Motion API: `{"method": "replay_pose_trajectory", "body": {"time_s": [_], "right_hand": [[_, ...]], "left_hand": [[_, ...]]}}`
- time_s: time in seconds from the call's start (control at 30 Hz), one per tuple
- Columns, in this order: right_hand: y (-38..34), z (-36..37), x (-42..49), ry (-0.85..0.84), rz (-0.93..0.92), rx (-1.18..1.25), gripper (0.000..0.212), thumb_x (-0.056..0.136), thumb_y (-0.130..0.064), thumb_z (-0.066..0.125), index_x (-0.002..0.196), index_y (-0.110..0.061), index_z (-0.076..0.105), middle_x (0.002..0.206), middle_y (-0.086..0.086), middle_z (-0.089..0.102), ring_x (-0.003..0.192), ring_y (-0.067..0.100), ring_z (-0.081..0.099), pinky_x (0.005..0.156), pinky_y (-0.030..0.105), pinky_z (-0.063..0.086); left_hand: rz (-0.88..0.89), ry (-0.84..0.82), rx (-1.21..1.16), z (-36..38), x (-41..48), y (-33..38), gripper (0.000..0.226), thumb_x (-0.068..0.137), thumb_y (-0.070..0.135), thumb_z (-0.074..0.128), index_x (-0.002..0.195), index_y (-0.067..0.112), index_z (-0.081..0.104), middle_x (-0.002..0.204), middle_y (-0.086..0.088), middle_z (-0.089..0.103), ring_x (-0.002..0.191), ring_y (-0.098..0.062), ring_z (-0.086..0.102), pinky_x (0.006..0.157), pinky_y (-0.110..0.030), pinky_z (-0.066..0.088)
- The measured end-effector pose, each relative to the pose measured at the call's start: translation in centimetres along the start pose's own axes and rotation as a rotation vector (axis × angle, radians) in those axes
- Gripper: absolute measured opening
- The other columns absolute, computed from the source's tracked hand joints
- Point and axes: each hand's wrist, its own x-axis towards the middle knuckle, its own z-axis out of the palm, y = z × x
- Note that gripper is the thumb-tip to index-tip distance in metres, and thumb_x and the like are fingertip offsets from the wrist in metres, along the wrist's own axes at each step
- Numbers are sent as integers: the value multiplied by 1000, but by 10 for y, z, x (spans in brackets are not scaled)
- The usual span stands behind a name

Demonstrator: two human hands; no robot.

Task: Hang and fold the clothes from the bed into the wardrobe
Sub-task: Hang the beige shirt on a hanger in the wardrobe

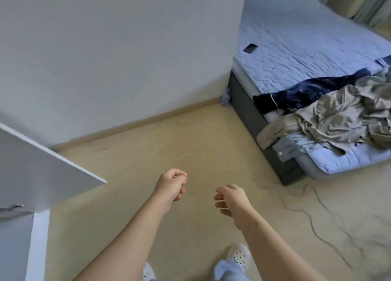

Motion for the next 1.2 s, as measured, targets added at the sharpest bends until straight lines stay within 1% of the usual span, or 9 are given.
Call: {"method": "replay_pose_trajectory", "body": {"time_s": [0.13,0.27,0.4,0.6,0.77,0.87,0.97,1.1,1.2], "right_hand": [[3,-102,10,106,-1,103,9,92,-11,46,84,-12,49,70,2,55,55,15,49,54,21,35],[8,-196,12,181,-3,193,9,93,-15,47,85,-14,52,75,1,57,59,15,51,57,22,37],[3,-253,15,213,9,278,10,93,-17,47,85,-15,52,75,0,58,59,14,51,57,22,37],[-10,-336,43,353,27,442,8,92,-12,47,85,-13,52,70,1,52,57,16,46,54,21,31],[-51,-392,90,406,39,481,11,93,-12,48,82,-12,51,73,5,55,54,15,45,52,20,30],[-88,-425,125,424,68,496,20,94,-9,43,74,-14,46,69,5,50,53,16,42,50,19,28],[-122,-455,159,436,94,600,21,95,-4,39,75,-11,45,68,7,47,52,16,39,48,19,26],[-140,-482,189,420,147,712,17,93,1,39,80,-8,45,68,8,44,52,15,40,44,17,28],[-144,-503,210,408,158,700,16,93,-3,42,79,-10,44,65,6,44,52,16,37,47,20,27]], "left_hand": [[12,-163,78,105,-10,34,18,93,13,48,79,22,54,73,3,51,52,-9,45,40,-13,32],[43,-297,159,198,-27,73,18,93,13,48,79,21,54,74,2,52,51,-9,45,38,-13,31],[89,-399,237,263,-30,109,17,94,12,47,80,19,53,75,2,51,52,-9,44,41,-14,31],[153,-548,345,357,-10,157,16,94,14,48,81,18,55,77,0,54,54,-10,46,44,-17,34],[204,-620,393,419,25,208,13,95,17,48,86,18,57,82,-1,57,59,-11,49,48,-18,38],[219,-638,422,456,56,250,13,94,15,47,85,16,56,76,-1,55,55,-11,47,43,-17,36],[226,-651,444,493,86,291,13,94,13,46,85,15,55,73,-1,53,54,-12,46,42,-17,34],[183,-650,493,528,108,319,16,94,14,46,82,17,55,72,0,53,53,-11,46,45,-18,34],[163,-655,546,556,122,336,16,93,13,44,83,16,56,71,0,53,52,-12,45,44,-18,35]]}}
